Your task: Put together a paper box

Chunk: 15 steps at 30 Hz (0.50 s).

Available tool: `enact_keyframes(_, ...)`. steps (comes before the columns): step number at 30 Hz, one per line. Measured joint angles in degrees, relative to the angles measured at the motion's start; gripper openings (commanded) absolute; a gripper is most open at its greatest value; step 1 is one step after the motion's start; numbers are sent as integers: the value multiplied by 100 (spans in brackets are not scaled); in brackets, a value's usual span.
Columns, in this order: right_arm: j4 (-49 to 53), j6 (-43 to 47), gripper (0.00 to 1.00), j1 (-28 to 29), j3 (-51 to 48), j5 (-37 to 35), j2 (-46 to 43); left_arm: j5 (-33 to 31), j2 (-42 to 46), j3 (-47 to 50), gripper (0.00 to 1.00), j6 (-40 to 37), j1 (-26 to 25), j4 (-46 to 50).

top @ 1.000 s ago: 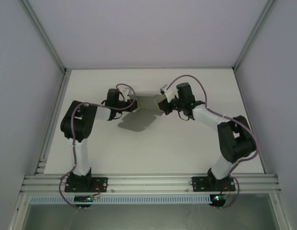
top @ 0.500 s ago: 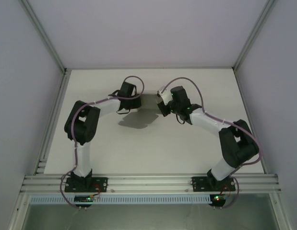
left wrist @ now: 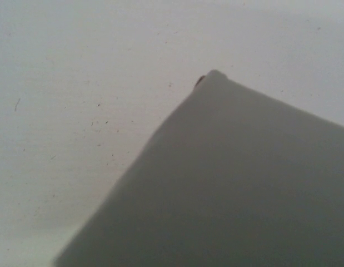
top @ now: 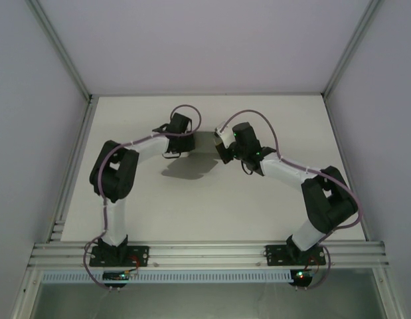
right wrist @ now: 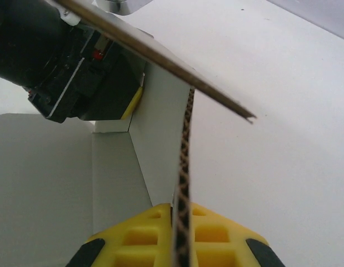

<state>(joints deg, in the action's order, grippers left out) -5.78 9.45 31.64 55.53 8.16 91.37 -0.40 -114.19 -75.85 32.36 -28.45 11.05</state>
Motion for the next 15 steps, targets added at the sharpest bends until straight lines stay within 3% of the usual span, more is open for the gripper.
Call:
enact_keyframes(4, 11, 2, 0, -2, 0, 90, 0, 57, 264, 658, 31, -260, 33, -807)
enact_keyframes(6, 17, 48, 0, -4, 0, 197, -35, 70, 302, 782, 37, -398, 111, -986)
enact_keyframes(10, 42, 111, 0, 4, 2, 264, -50, 142, 378, 1049, 58, -662, 214, -1331)
enact_keyframes(15, 136, 164, 0, 0, 22, 271, -66, 162, 619, 1451, 71, -802, 297, -1539)
